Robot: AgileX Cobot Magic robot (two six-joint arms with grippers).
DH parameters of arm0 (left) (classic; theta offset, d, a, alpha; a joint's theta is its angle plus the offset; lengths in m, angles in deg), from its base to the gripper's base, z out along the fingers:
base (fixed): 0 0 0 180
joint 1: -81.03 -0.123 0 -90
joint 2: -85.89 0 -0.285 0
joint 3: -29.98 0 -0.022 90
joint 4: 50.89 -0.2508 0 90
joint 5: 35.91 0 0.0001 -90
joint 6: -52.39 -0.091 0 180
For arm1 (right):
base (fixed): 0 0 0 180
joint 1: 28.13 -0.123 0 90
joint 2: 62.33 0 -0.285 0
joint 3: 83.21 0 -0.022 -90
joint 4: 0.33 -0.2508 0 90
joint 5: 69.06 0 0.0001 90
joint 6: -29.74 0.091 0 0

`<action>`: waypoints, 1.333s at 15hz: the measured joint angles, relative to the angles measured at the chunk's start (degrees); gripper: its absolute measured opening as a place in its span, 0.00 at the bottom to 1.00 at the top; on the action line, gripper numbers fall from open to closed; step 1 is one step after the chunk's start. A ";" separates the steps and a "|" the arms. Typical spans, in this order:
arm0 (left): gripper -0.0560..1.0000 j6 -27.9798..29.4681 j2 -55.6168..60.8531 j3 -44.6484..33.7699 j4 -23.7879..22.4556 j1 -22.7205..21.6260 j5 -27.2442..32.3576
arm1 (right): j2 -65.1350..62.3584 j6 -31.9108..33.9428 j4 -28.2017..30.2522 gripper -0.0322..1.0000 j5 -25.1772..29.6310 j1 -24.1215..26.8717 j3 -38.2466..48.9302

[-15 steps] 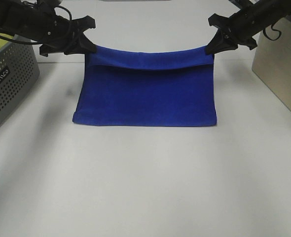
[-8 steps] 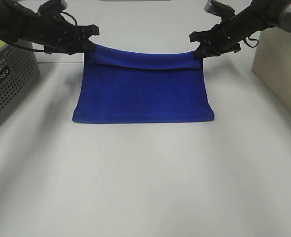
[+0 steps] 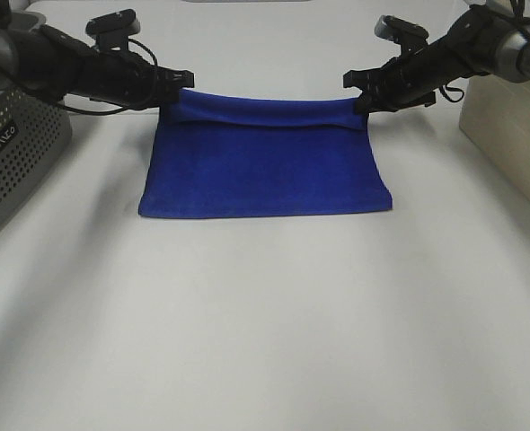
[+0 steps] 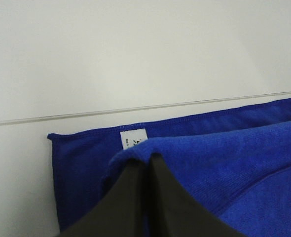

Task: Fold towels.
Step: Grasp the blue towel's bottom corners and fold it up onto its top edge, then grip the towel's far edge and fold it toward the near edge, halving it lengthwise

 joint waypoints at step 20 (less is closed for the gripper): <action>0.79 32.26 1.15 0.23 -20.91 -6.53 33.75 | -6.25 11.97 11.00 0.70 29.91 0.11 0.29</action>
